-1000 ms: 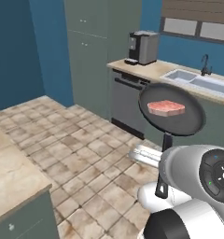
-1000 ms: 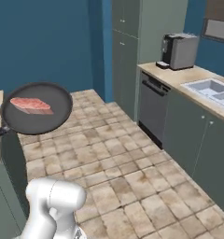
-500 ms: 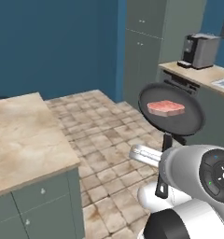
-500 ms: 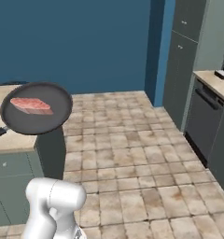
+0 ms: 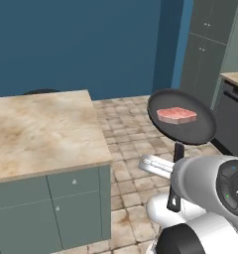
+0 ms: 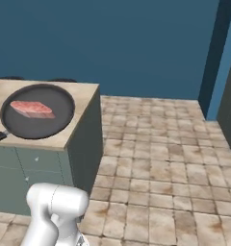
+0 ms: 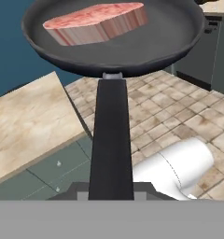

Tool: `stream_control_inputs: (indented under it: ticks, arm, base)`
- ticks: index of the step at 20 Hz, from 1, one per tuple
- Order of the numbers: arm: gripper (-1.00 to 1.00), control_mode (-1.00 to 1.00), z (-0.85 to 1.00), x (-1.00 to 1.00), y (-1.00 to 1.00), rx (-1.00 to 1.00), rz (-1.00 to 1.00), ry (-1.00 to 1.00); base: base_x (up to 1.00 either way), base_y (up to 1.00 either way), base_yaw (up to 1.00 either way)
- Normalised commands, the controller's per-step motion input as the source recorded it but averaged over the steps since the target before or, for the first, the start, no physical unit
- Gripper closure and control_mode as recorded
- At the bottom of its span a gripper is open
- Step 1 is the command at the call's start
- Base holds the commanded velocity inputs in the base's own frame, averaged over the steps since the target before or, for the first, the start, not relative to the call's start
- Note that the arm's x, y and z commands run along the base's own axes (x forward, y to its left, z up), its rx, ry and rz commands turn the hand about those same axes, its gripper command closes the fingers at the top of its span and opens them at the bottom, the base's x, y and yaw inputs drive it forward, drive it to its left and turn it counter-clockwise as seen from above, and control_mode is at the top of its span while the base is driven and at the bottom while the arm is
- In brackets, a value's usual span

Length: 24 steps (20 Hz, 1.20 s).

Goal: Pick up the pan with the steak in it and place it on the dining table. Then place the steak on the plate.

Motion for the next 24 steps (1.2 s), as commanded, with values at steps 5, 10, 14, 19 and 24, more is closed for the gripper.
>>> stream_control_inputs:
  ticks: [5,10,14,19,24]
  arm:
    - [1.00,1.00,0.00,0.00,0.00,0.00,0.00,0.00]
    - [1.00,1.00,0.00,0.00,0.00,0.00,0.00,0.00]
    - [1.00,1.00,0.00,0.00,0.00,0.00,0.00,0.00]
    - [1.00,1.00,0.00,0.00,0.00,0.00,0.00,0.00]
    - [1.00,1.00,0.00,0.00,0.00,0.00,0.00,0.00]
  base:
    - [-0.04,-0.04,0.16]
    - [0.00,0.00,0.00]
    - [0.00,-0.20,0.00]
    - [0.00,-0.82,0.01]
    - [0.00,-0.87,0.00]
